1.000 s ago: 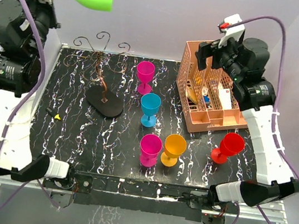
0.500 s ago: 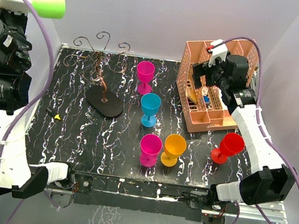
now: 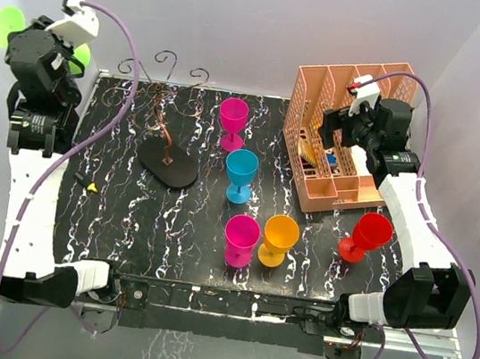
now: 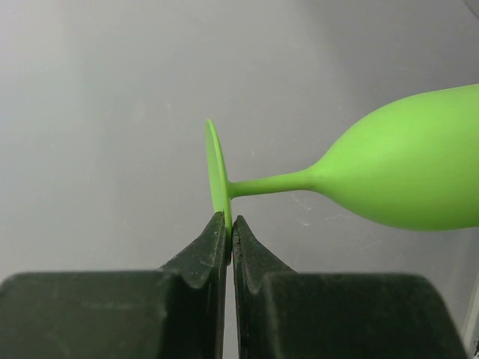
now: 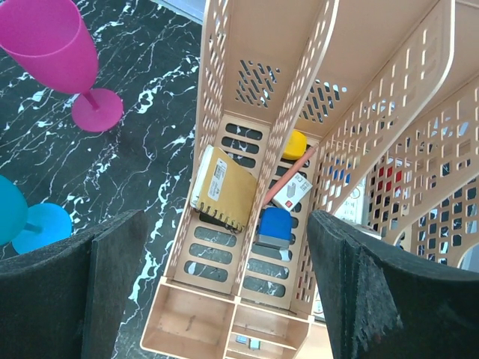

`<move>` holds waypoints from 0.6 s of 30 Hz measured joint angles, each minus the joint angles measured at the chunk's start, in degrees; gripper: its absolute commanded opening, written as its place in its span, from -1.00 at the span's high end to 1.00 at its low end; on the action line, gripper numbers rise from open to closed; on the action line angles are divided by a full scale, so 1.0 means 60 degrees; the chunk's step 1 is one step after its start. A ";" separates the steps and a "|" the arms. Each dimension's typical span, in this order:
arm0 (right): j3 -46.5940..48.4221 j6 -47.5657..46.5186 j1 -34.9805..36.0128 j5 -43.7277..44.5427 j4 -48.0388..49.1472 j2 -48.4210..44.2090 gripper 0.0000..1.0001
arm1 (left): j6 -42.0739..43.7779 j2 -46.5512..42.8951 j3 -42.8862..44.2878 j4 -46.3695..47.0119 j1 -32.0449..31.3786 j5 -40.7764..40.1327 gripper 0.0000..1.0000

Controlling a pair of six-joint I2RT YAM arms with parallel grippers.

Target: Place the wine glass upside down on the wine glass rack

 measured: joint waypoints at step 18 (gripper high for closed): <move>-0.0288 0.0073 -0.0069 -0.0652 0.0197 -0.0007 -0.92 | 0.2565 0.0732 -0.2208 -0.0036 -0.0160 0.2422 1.00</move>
